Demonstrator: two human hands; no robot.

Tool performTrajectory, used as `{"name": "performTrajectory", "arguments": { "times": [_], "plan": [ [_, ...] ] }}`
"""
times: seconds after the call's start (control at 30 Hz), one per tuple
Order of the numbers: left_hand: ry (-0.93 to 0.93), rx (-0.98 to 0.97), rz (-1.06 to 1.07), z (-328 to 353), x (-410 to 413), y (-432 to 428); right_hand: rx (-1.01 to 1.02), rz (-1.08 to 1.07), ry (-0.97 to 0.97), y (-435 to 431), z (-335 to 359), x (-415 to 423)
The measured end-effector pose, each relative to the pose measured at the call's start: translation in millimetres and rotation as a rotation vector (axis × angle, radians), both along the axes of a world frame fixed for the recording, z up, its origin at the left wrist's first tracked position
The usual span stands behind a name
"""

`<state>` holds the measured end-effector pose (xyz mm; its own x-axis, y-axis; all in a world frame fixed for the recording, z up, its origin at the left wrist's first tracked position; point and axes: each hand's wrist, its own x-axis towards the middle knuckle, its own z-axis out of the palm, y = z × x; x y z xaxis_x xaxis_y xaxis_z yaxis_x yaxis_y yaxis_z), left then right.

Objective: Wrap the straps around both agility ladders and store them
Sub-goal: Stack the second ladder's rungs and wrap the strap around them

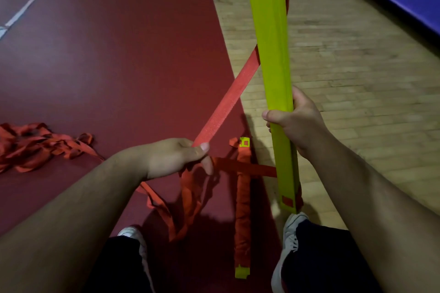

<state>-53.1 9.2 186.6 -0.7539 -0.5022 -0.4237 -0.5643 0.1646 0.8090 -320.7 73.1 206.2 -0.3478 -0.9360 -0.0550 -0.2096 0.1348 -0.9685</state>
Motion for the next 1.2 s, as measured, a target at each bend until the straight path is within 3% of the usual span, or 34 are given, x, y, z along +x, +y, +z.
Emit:
{"name": "performTrajectory", "arguments": {
  "times": [0.17, 0.37, 0.53, 0.63, 0.73, 0.87, 1.03, 1.2],
  "plan": [
    [0.061, 0.109, 0.156, 6, -5, 0, -0.009, -0.017, -0.003, -1, 0, 0],
    [-0.105, -0.233, -0.005, -5, 0, -7, -0.018, -0.021, 0.004, 0, -2, -1],
    [0.099, -0.206, 0.181, -4, 2, -11, -0.007, -0.051, 0.019, -1, -5, -5],
    [0.01, -0.135, 0.17, -4, 7, -15, 0.002, -0.028, -0.025, -2, -8, -3],
    [-0.105, -0.211, 0.138, -7, 5, -15, 0.044, -0.017, -0.006, -5, -12, 0],
    [0.058, -0.266, 0.284, -6, 3, -13, 0.139, 0.033, -0.161, -9, -13, 2],
    [0.331, -0.101, 0.294, 6, 7, -10, 0.083, -0.068, -0.083, -9, -14, -1],
    [0.356, -0.084, 0.278, 10, 5, -8, 0.019, -0.126, -0.141, -11, -15, 0]
  ]
}}
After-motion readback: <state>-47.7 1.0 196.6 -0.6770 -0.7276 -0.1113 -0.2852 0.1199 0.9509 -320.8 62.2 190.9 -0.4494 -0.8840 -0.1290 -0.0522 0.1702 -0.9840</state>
